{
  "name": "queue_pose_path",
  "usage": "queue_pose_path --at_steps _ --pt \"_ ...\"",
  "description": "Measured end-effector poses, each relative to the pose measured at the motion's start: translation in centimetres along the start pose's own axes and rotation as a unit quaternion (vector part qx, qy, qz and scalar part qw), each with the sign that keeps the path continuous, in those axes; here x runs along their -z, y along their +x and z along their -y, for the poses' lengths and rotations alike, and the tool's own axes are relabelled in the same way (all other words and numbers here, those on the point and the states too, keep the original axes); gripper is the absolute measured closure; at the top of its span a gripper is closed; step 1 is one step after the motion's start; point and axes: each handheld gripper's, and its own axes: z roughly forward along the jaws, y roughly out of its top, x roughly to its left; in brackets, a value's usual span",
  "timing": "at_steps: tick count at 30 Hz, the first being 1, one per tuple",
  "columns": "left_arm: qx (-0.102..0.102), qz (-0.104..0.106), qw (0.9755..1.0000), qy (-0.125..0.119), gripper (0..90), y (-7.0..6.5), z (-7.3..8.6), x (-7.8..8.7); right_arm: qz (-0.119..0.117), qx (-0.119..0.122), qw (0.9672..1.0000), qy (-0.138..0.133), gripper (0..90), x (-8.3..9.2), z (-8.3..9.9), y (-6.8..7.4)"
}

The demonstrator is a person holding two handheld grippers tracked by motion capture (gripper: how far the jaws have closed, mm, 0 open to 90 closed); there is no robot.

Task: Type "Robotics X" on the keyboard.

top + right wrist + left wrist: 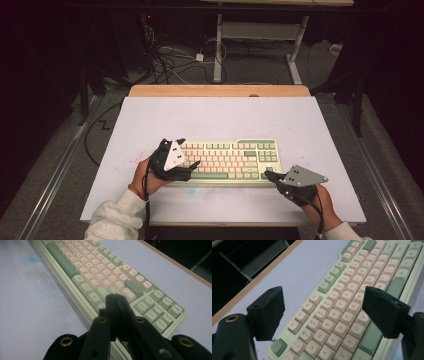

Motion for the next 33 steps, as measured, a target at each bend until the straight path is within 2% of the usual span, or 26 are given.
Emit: queue_pose_path --at_steps 6,9,15,19,23,26,28,33 --pt "0.012 -0.021 0.9997 -0.004 17.4 0.1 1.2 1.4 -0.001 -0.001 1.0000 0.002 90.0 -0.5 -0.7 -0.3" --pt "0.027 -0.023 0.9993 -0.006 14.6 0.2 2.0 2.1 -0.002 -0.002 1.0000 0.003 90.0 -1.0 -1.2 -0.5" --pt "0.041 -0.025 0.9989 0.000 14.6 -0.2 3.5 3.0 -0.010 -0.009 0.9999 0.001 90.0 -2.0 -2.4 -0.9" --pt "0.042 -0.024 0.9988 0.010 14.6 -0.4 4.4 3.5 -0.021 -0.006 0.9997 0.008 90.0 -3.4 -3.3 -0.8" --pt "0.054 -0.027 0.9981 0.010 14.6 -0.5 5.3 3.9 -0.029 0.002 0.9995 0.015 90.0 -4.8 -4.0 -0.4" --pt "0.055 -0.028 0.9980 0.014 14.6 -0.6 5.9 4.1 -0.034 0.008 0.9991 0.024 90.0 -5.9 -4.7 -0.1" --pt "0.060 -0.022 0.9979 0.014 14.6 -0.7 6.1 4.2 -0.037 0.015 0.9988 0.027 90.0 -6.7 -5.1 0.1" --pt "0.058 -0.021 0.9979 0.021 14.6 -1.0 6.6 4.3 -0.045 0.023 0.9983 0.030 90.0 -8.2 -6.3 0.6"
